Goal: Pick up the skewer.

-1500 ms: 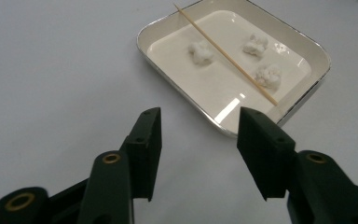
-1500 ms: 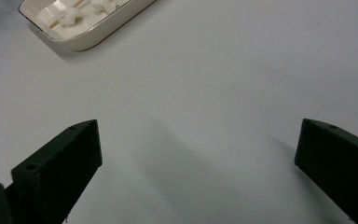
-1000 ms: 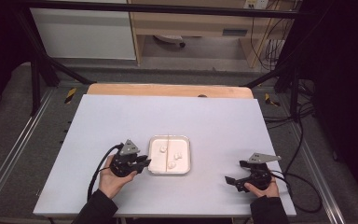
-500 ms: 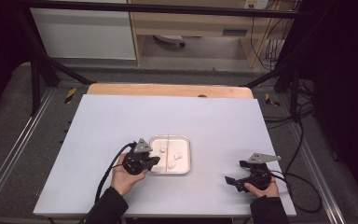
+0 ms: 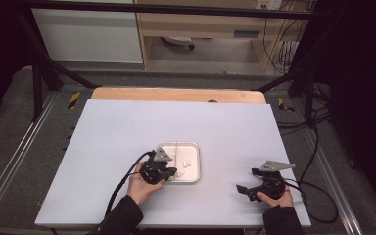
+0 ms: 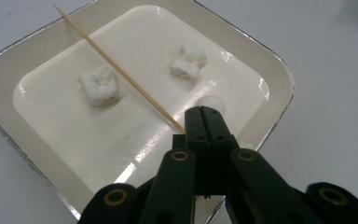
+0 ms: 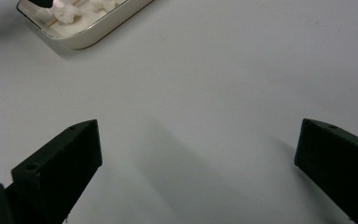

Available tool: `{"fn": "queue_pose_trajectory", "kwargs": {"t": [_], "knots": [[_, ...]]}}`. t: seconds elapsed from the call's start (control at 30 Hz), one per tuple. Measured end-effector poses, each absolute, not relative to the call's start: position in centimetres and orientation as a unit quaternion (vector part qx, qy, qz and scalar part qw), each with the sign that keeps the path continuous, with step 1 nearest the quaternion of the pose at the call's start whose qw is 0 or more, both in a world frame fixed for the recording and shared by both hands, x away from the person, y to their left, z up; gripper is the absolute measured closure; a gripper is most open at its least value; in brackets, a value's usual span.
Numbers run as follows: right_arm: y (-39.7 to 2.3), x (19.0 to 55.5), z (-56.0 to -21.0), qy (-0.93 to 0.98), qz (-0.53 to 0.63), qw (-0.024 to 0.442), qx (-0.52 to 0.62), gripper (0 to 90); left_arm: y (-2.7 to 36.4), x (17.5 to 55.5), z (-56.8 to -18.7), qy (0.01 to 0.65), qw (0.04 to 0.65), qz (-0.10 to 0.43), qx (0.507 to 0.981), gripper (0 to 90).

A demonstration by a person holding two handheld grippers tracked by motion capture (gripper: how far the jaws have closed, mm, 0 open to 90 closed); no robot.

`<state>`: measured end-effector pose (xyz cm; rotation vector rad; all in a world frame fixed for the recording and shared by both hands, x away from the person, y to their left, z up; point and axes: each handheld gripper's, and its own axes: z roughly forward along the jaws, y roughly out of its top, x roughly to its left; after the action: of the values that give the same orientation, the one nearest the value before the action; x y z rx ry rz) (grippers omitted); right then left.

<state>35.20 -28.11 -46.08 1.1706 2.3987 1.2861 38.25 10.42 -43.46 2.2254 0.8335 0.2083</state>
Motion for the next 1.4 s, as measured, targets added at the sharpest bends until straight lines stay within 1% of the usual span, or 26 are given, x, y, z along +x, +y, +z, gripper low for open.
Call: {"fn": "queue_pose_trajectory", "kwargs": {"t": [0.17, 0.53, 0.73, 1.03, 1.23, 1.27, 1.4], "knots": [[-28.1, 35.2, -46.1, 0.807, 0.432, 0.090, 0.393, 1.2, 9.9, 38.2, -43.8, 0.317, 0.362, 0.073, 0.874, 90.0], [-28.1, 35.2, -46.1, 0.807, 0.433, 0.091, 0.392, 1.2, 9.9, 38.2, -44.2, 0.314, 0.346, 0.076, 0.881, 90.0], [-28.1, 35.2, -46.1, 0.807, 0.432, 0.090, 0.393, 1.2, 10.3, 37.8, -44.1, 0.311, 0.339, 0.086, 0.884, 90.0], [-28.1, 35.2, -46.1, 0.807, 0.432, 0.090, 0.393, 1.2, 11.6, 37.8, -44.0, 0.325, 0.333, 0.099, 0.880, 90.0], [-28.1, 35.2, -46.1, 0.807, 0.432, 0.090, 0.393, 1.2, 12.1, 37.7, -43.3, 0.331, 0.348, 0.102, 0.871, 90.0], [-28.1, 35.2, -46.1, 0.806, 0.432, 0.090, 0.393, 1.2, 12.2, 37.6, -43.1, 0.333, 0.350, 0.106, 0.869, 89.5], [-28.1, 35.2, -46.1, 0.806, 0.433, 0.091, 0.393, 1.1, 12.2, 37.9, -42.4, 0.351, 0.356, 0.125, 0.857, 81.9]]}}
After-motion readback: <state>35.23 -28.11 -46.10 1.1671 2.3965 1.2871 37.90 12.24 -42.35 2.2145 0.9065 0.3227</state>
